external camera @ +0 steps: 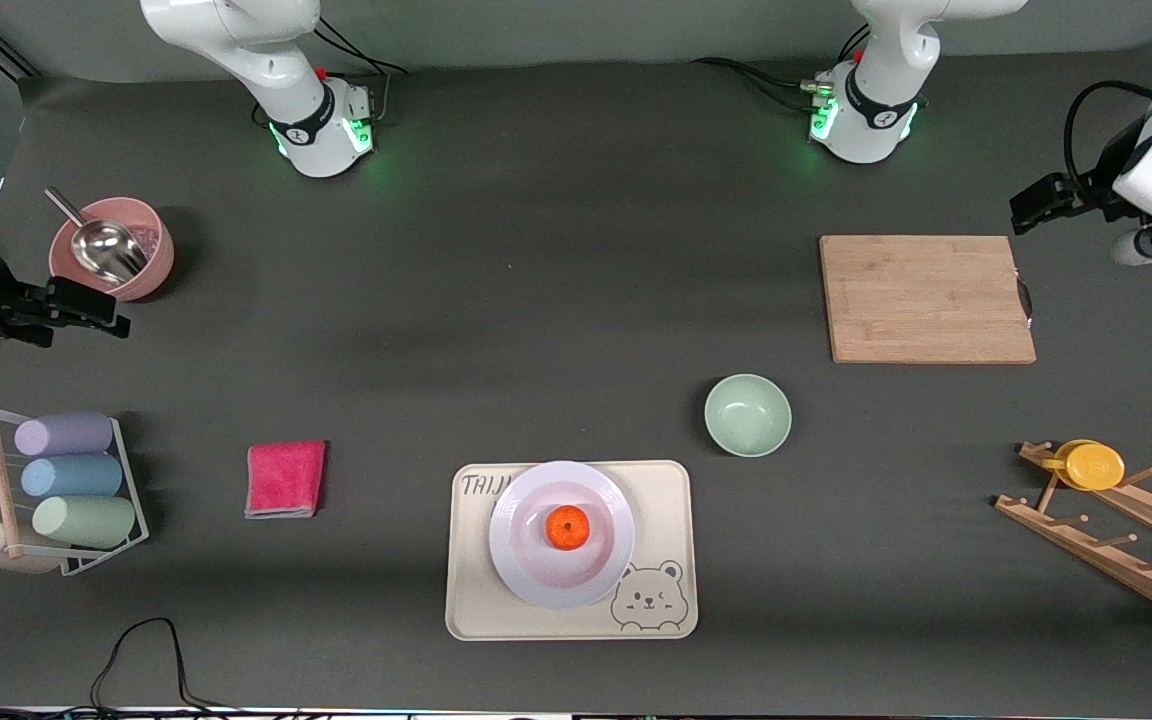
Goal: Place orange and plate with both arms
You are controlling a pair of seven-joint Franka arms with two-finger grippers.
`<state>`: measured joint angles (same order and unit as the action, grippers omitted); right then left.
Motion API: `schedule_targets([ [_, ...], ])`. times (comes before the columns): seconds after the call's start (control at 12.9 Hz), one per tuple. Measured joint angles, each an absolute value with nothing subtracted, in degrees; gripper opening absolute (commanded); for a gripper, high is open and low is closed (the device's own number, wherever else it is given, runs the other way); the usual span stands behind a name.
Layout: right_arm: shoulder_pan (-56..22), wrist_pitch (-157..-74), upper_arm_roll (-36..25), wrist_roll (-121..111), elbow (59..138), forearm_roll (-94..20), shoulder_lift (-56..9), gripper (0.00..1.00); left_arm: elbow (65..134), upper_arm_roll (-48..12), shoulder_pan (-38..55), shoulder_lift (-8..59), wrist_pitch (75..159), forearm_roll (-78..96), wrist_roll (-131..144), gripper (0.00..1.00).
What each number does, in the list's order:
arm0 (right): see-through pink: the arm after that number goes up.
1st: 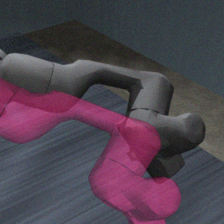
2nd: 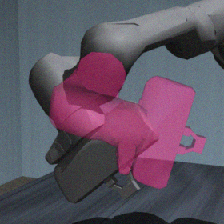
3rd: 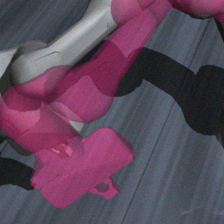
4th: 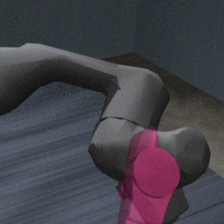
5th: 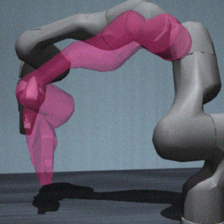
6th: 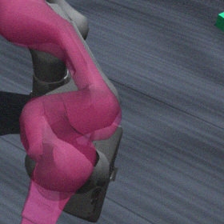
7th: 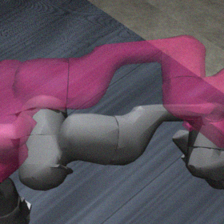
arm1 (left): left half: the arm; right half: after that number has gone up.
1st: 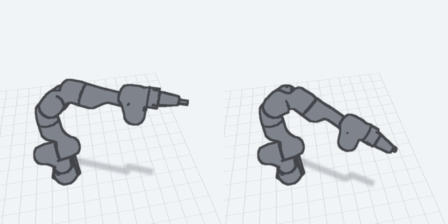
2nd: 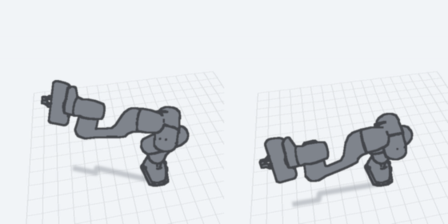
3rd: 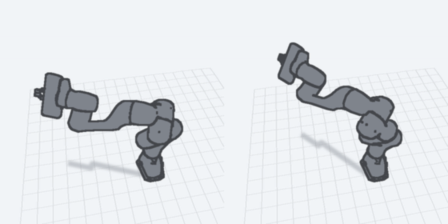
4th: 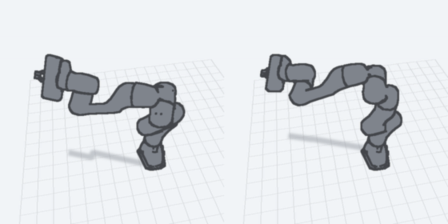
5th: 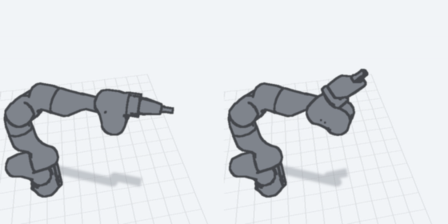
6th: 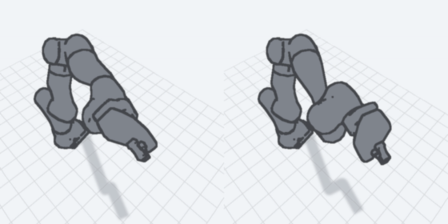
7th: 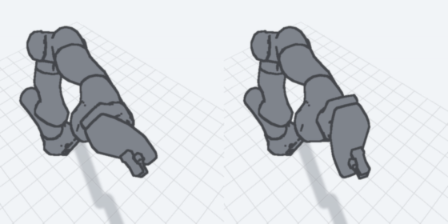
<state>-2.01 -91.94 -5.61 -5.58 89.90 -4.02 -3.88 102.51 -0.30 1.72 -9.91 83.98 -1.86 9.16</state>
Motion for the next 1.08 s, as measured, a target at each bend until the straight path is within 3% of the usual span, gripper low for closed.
schedule_targets([
  [0.31, -1.95, -93.42, -5.02, -5.58, 92.12, -0.43, -2.57, 1.00, 106.59, -1.56, -1.69, -12.00, 86.03, 0.62, 9.12, 1.00],
  [1.08, -1.94, -89.54, -4.98, -3.22, 91.39, 0.19, -1.90, 1.00, 106.92, -1.88, -1.77, -11.97, 86.02, 0.09, 9.13, 1.00],
])
